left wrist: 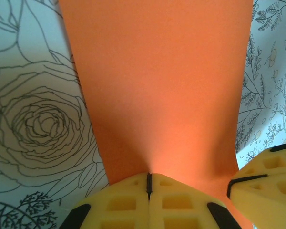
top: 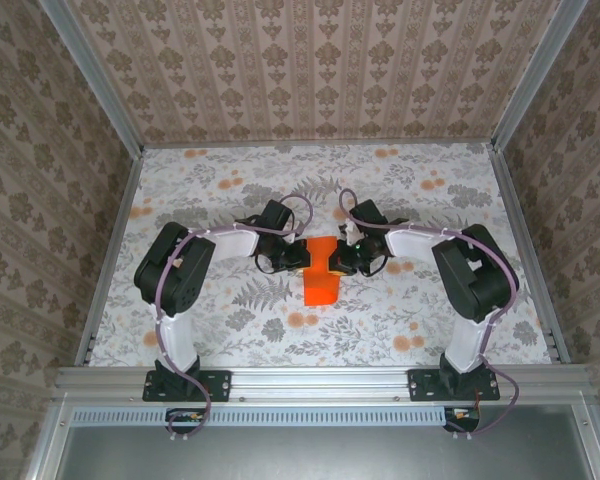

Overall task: Fold a paper plane with a square sheet of paper (pick it up from the middle)
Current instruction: Fold the square sheet of paper in half at the center of the table.

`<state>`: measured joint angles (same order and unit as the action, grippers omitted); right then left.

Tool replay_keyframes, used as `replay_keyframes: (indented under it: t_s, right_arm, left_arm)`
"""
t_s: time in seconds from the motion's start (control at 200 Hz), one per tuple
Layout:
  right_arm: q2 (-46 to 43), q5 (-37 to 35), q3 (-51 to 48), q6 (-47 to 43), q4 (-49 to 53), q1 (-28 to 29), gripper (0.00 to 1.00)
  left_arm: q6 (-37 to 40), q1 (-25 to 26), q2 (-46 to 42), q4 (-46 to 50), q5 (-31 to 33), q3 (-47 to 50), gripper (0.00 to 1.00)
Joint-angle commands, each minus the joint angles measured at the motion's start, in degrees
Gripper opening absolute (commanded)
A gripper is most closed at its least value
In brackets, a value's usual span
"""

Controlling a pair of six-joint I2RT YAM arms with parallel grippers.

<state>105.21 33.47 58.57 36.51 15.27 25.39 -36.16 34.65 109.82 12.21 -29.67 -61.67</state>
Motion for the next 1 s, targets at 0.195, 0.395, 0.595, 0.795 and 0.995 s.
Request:
replay_keyframes:
  t_s: [0.195,0.395,0.595,0.795,0.995]
  right_arm:
    - [2.34,1.43,0.12,0.13,0.34,0.01,0.00]
    - [3.05,1.06,-0.60,-1.90,2.72,0.06,0.00]
    - [2.31,0.16,-2.33,-3.72,4.47,-0.31,0.00]
    - [-1.81,0.12,-8.05,-7.38,5.97,-2.39,0.00]
    - [-8.62,1.69,-7.44,-8.44,5.48,-3.52,0.00]
  left_arm:
    - [0.52,-0.55,5.13,9.77,7.76,3.52,0.00]
    - [-0.17,-0.64,4.96,9.99,8.84,4.15,0.00]
    - [-0.75,-0.73,4.92,10.85,9.95,4.44,0.00]
    - [-0.94,-1.16,4.57,11.23,10.76,5.24,0.00]
    - [-0.75,-1.17,4.45,11.00,10.61,5.28,0.00]
